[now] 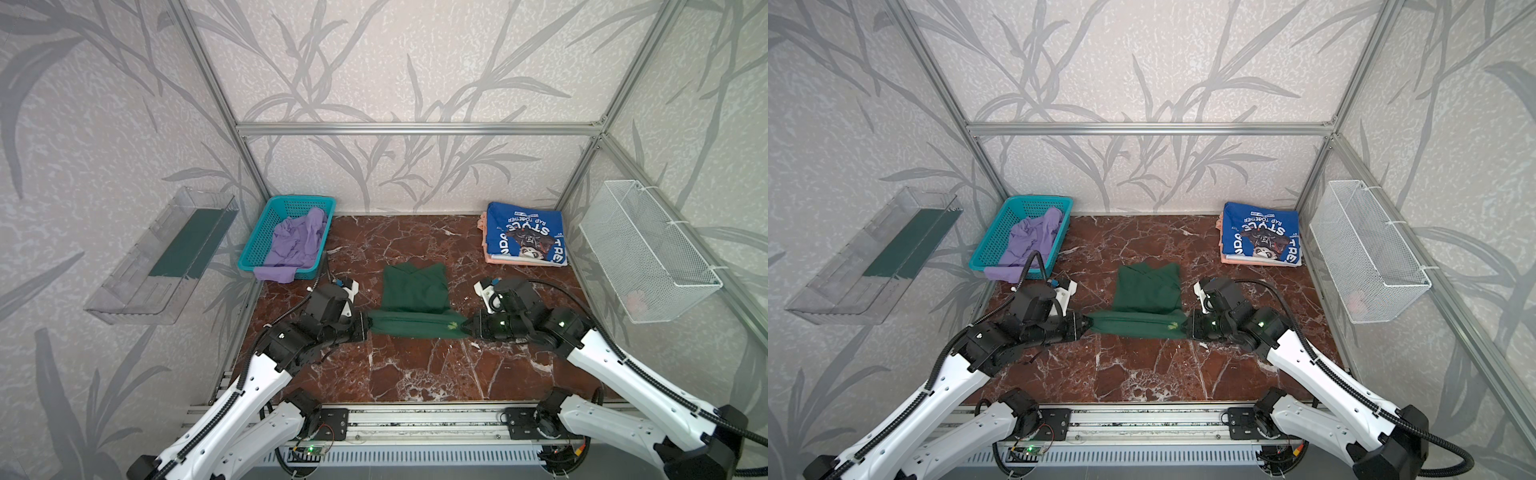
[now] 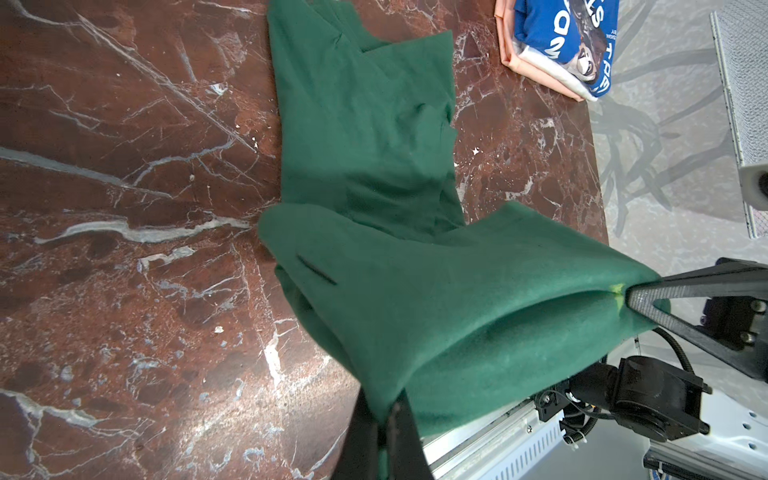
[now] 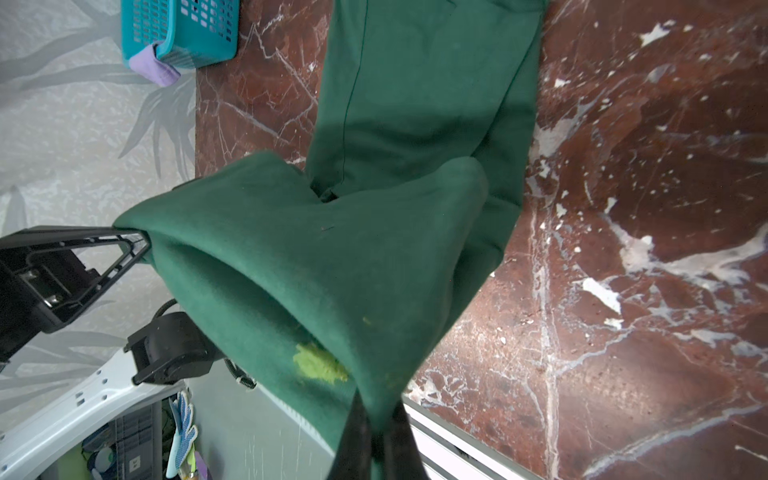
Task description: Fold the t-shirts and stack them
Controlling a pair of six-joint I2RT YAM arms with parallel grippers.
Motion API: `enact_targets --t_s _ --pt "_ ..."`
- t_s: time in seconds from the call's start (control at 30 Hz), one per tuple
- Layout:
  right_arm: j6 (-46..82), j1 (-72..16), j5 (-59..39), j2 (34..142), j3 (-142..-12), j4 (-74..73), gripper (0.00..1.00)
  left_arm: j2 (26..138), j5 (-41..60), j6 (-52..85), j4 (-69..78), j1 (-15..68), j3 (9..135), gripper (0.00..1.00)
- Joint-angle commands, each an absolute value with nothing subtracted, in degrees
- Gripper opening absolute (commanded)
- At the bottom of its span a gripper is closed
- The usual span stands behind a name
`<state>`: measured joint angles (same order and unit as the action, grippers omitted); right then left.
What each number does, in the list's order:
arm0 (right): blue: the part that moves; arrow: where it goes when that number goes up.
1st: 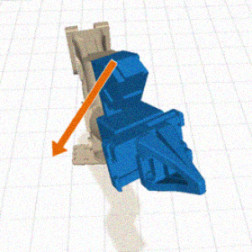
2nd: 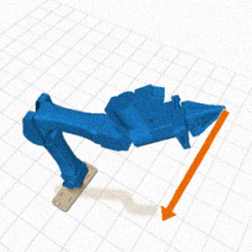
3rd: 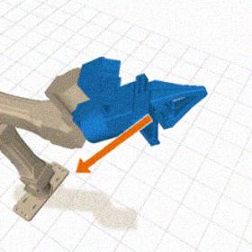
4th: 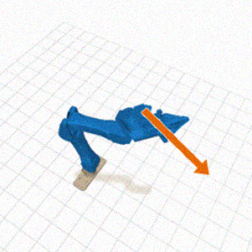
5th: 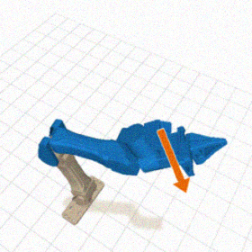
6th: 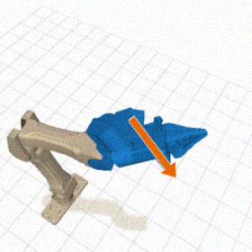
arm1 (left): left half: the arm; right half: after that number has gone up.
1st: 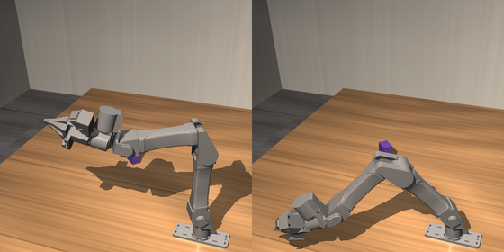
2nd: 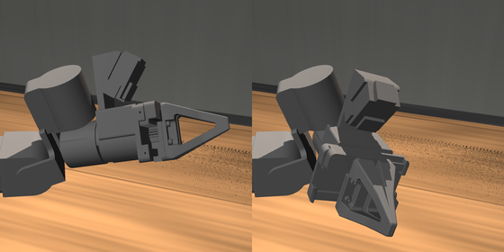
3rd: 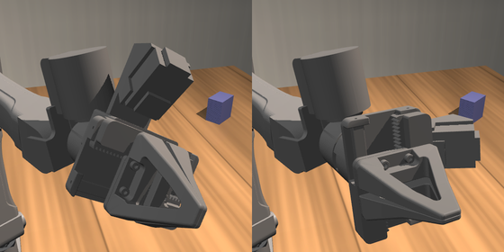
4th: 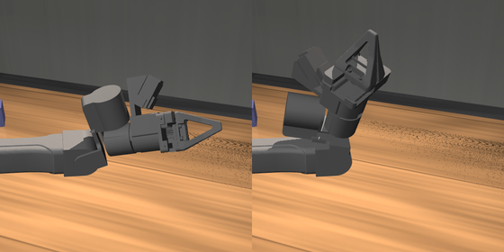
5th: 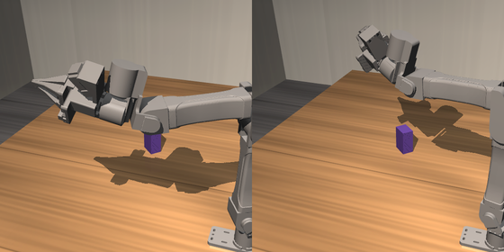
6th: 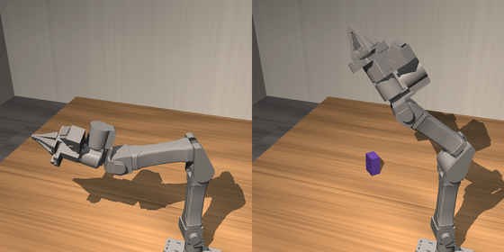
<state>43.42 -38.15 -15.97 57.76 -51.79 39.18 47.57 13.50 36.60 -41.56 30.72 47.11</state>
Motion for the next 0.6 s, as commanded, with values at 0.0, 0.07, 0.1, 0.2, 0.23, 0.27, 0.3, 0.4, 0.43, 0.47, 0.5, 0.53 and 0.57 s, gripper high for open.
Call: enact_targets --t_s 0.0,0.07,0.1,0.2,0.23,0.27,0.3,0.4,0.43,0.47,0.5,0.53,0.57 --pt "40.6 -35.5 -13.5 59.9 -54.0 39.9 0.0 50.9 9.8 35.7 -39.2 28.8 48.5 0.0" --pt "39.7 -33.4 -16.1 62.2 -54.3 38.4 0.0 53.0 10.9 35.7 -37.8 27.2 48.7 0.0" --pt "39.1 -32.4 -16.9 63.6 -54.6 37.9 0.0 53.9 11.4 35.7 -36.9 26.4 48.9 0.0" --pt "37.3 -30.4 -17.7 67.3 -55.8 36.8 0.0 55.7 11.9 35.5 -34.7 24.0 49.0 0.0" --pt "36.9 -29.8 -18.1 68.5 -56.3 36.4 0.0 56.4 12.2 35.6 -34.2 23.3 49.0 0.0" --pt "36.9 -29.0 -18.8 69.8 -56.7 35.9 0.0 57.2 12.7 35.4 -33.5 22.5 49.1 0.0" --pt "36.9 -28.0 -19.6 71.1 -57.1 35.3 0.0 58.2 13.4 35.4 -32.8 21.9 49.2 0.0" --pt "34.9 -25.8 -22.3 74.6 -58.3 32.9 0.0 62.0 15.0 34.7 -32.3 21.1 51.3 0.0" --pt "34.8 -25.3 -22.9 75.7 -58.7 32.4 0.0 63.3 15.1 34.5 -32.3 20.9 52.1 0.0" --pt "34.7 -24.8 -23.3 77.1 -59.2 31.9 0.0 64.8 15.3 34.2 -32.1 20.6 52.9 0.0" --pt "34.5 -24.2 -23.8 78.4 -59.8 31.3 0.0 66.3 15.7 34.1 -31.6 20.3 53.6 0.0" --pt "34.3 -23.7 -24.3 79.7 -60.3 30.8 0.0 67.6 15.8 33.8 -31.1 19.9 54.2 0.0" --pt "34.2 -23.1 -24.8 81.3 -60.9 30.4 0.0 69.2 16.0 33.6 -30.6 19.5 54.9 0.0"
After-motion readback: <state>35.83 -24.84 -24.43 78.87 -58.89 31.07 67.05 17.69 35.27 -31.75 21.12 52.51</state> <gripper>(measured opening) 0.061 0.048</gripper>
